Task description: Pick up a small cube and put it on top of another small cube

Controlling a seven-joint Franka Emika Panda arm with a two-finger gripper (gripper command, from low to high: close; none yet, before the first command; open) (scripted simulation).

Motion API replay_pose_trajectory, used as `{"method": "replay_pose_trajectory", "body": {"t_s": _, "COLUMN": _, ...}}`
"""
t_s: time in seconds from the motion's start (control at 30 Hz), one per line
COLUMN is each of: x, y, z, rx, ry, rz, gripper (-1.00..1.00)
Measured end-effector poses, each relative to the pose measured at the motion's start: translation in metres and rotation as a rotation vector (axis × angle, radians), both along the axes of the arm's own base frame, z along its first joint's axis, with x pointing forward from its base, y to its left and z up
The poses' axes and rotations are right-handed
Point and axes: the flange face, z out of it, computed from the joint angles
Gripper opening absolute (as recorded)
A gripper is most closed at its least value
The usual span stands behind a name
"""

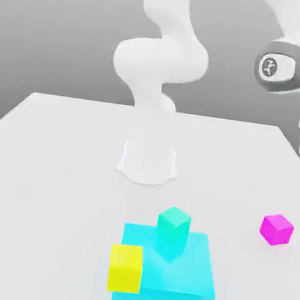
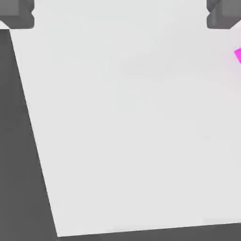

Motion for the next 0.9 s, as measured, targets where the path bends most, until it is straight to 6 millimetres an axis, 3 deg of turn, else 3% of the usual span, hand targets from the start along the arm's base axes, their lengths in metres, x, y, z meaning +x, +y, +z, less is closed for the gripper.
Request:
{"method": "replay_pose_trajectory", "body": {"t_s": 0.1, "x": -0.052, "y": 0.009, "z": -0.055, "rx": -0.069, "ry": 0.064, "rz": 0.221, "gripper": 0.0}}
{"method": "replay_pose_trajectory", "body": {"t_s": 0.3, "x": -0.063, "y": 0.008, "z": -0.122, "rx": -0.085, "ry": 0.086, "rz": 0.27, "gripper": 0.0}}
{"method": "replay_pose_trajectory", "body": {"t_s": 0.33, "x": -0.063, "y": 0.007, "z": -0.13, "rx": -0.086, "ry": 0.086, "rz": 0.271, "gripper": -1.0}}
{"method": "replay_pose_trajectory", "body": {"t_s": 0.57, "x": -0.063, "y": 0.007, "z": -0.132, "rx": -0.088, "ry": 0.086, "rz": 0.271, "gripper": -1.0}}
{"method": "replay_pose_trajectory", "body": {"t_s": 0.77, "x": -0.063, "y": 0.007, "z": -0.078, "rx": -0.089, "ry": 0.086, "rz": 0.27, "gripper": -1.0}}
{"method": "replay_pose_trajectory", "body": {"t_s": 0.9, "x": -0.001, "y": -0.047, "z": -0.037, "rx": -0.095, "ry": 0.08, "rz": -0.003, "gripper": -1.0}}
